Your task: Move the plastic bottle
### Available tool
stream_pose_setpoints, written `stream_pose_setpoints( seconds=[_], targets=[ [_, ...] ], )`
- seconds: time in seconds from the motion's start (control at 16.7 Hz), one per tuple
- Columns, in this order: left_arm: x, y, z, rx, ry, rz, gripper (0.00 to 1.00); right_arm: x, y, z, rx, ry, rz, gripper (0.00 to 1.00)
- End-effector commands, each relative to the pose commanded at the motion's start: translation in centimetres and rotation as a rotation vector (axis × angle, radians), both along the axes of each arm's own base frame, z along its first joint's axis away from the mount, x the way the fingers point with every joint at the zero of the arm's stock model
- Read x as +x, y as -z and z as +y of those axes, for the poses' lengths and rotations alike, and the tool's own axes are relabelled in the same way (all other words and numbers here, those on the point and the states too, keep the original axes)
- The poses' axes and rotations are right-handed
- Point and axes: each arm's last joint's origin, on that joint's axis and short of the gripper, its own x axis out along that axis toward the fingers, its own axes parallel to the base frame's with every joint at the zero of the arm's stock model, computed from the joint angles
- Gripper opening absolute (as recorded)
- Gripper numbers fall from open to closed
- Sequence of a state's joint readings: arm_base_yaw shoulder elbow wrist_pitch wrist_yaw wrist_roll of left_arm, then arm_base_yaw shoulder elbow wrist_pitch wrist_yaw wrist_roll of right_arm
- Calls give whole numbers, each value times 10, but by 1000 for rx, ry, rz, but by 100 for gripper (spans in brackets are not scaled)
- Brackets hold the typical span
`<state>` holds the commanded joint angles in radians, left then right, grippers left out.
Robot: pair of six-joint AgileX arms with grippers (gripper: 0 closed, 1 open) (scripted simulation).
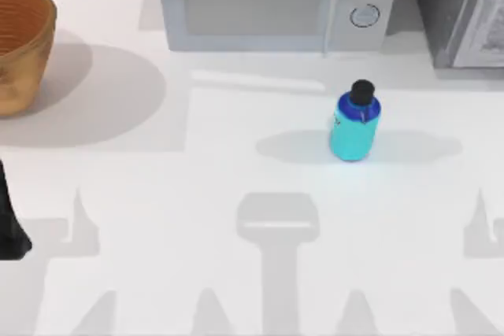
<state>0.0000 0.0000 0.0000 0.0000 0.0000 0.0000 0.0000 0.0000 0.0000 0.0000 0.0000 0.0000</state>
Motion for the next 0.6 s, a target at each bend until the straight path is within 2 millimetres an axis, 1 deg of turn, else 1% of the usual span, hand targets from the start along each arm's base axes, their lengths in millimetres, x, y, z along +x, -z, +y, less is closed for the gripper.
stream_pose_setpoints(
  seconds=[0.24, 0.42, 0.6],
  targets=[
    [1, -3, -1, -1, 13, -4, 100, 0, 0, 0, 0, 0, 0, 100],
    [7, -16, -6, -4, 59, -11, 100, 0, 0, 0, 0, 0, 0, 100],
    [23, -32, -15, -6, 128, -10, 100, 0, 0, 0, 0, 0, 0, 100]
  ],
)
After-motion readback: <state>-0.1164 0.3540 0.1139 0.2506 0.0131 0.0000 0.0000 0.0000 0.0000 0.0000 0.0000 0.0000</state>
